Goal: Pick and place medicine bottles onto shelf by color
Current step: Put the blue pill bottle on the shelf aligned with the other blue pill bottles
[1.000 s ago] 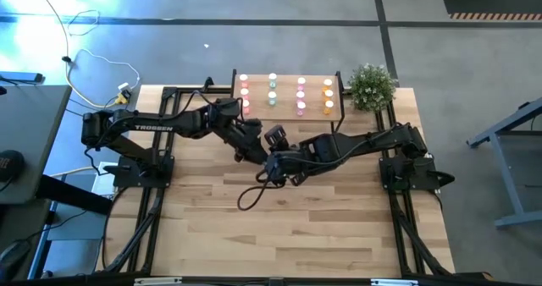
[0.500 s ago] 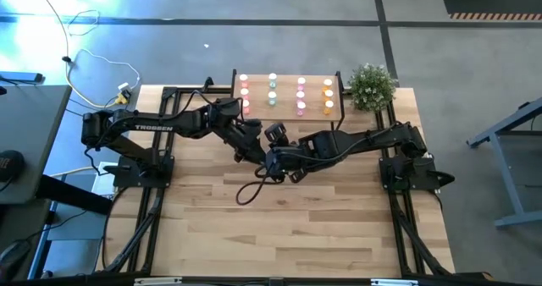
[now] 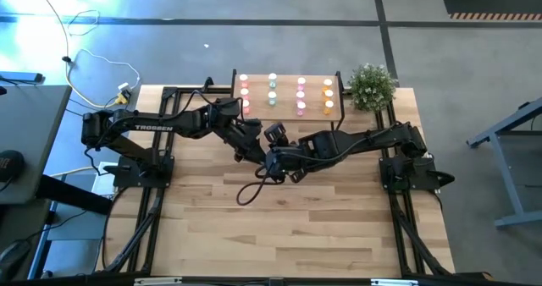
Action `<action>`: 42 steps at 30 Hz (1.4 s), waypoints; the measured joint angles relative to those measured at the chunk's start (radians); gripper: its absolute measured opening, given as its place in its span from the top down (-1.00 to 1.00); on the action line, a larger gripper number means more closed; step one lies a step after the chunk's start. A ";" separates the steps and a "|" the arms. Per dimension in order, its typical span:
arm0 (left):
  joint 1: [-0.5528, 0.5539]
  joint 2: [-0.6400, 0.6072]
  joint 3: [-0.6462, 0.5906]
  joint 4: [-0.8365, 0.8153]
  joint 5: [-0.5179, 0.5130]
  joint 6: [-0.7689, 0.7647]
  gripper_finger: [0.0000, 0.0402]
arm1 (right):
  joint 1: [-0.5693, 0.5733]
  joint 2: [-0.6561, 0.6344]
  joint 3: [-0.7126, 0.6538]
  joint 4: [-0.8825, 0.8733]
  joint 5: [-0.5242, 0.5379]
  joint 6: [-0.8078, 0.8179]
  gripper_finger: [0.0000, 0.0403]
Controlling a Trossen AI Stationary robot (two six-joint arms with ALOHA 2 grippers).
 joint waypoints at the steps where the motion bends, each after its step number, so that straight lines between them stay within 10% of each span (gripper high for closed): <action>1: 0.000 0.000 0.000 0.000 0.000 0.000 0.50 | 0.000 0.000 0.000 0.000 0.000 0.000 0.48; 28: 0.027 -0.009 0.000 0.007 -0.158 0.199 0.51 | 0.041 -0.051 0.000 -0.011 0.086 0.303 0.03; 36: 0.009 -0.010 0.000 0.013 -0.351 0.364 0.51 | 0.018 -0.130 0.000 -0.027 0.209 0.562 0.03; 42: -0.045 -0.010 0.000 0.013 -0.688 0.542 0.51 | -0.029 -0.193 0.000 -0.029 0.307 0.712 0.03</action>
